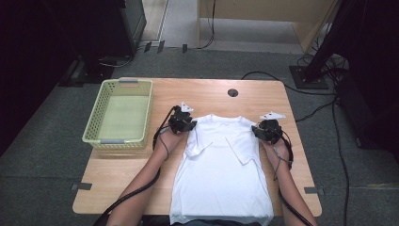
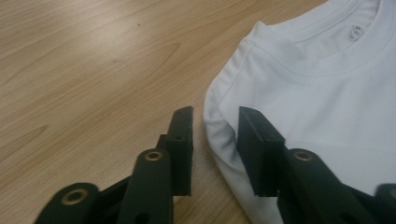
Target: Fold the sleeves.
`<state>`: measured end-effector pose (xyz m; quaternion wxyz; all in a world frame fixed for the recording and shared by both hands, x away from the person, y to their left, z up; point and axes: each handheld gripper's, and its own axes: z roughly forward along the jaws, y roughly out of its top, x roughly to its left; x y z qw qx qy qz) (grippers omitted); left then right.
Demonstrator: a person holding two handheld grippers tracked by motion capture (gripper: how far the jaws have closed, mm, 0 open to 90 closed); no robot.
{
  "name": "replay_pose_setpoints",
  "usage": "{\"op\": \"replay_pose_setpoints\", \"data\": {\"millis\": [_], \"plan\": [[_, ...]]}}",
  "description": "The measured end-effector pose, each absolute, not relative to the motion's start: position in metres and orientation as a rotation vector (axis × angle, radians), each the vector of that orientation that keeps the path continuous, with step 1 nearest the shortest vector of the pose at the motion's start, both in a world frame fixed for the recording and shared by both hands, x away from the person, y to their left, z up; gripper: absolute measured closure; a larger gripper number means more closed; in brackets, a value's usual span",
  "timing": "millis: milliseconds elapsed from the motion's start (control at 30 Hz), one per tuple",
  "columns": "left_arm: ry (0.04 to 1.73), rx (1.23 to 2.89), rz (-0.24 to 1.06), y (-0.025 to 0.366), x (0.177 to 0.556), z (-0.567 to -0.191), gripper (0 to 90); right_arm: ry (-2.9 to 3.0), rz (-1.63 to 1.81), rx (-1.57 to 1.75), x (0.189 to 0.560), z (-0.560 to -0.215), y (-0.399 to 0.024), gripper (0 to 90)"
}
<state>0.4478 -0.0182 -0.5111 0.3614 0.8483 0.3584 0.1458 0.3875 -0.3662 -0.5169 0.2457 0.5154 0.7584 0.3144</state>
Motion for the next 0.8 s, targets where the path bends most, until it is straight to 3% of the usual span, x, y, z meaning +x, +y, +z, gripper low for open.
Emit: {"op": "replay_pose_setpoints", "data": {"millis": [500,600,800], "plan": [[0.867,2.170,0.373,-0.030,0.454,-0.513,51.9,2.074,0.931,1.404,0.398,-0.513,-0.364,51.5],[0.835,2.163,0.389,-0.032,0.455,-0.513,44.5,2.073,0.952,1.411,0.400,-0.516,-0.365,48.6],[0.784,2.176,0.429,-0.036,0.455,-0.516,42.0,2.091,0.971,1.387,0.401,-0.519,-0.361,45.3]]}}
